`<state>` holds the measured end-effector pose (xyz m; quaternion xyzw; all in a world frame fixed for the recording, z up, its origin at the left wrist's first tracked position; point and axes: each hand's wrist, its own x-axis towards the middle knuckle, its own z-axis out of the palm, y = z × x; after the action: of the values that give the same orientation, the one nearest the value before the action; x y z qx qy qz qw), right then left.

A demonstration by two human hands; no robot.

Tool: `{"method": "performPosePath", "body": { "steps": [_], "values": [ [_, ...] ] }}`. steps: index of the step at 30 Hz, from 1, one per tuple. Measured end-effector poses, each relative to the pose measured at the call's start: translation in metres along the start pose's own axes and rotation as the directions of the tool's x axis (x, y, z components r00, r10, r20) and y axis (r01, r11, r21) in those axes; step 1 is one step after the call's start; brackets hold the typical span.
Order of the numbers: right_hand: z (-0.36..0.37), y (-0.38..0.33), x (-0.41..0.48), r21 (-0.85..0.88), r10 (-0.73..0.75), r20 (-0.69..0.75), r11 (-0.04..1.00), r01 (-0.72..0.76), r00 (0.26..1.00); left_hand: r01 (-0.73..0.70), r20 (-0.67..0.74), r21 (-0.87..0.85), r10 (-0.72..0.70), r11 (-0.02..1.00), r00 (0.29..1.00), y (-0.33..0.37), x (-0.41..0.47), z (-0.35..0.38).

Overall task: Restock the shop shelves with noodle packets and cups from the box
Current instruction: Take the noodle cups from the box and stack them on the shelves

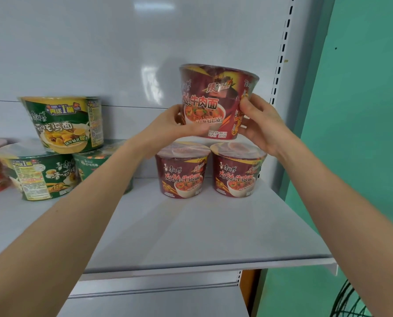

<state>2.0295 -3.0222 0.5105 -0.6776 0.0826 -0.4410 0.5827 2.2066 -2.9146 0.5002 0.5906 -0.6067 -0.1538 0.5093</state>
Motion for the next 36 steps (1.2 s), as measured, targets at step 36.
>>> {"method": "performPosePath", "body": {
  "steps": [36],
  "values": [
    [0.003,0.037,0.001,-0.506,-0.001,-0.177,0.858,-0.09,0.984,-0.211,0.394,0.613,-0.063,0.761,0.917,-0.055,-0.098,0.081]
  ]
}}
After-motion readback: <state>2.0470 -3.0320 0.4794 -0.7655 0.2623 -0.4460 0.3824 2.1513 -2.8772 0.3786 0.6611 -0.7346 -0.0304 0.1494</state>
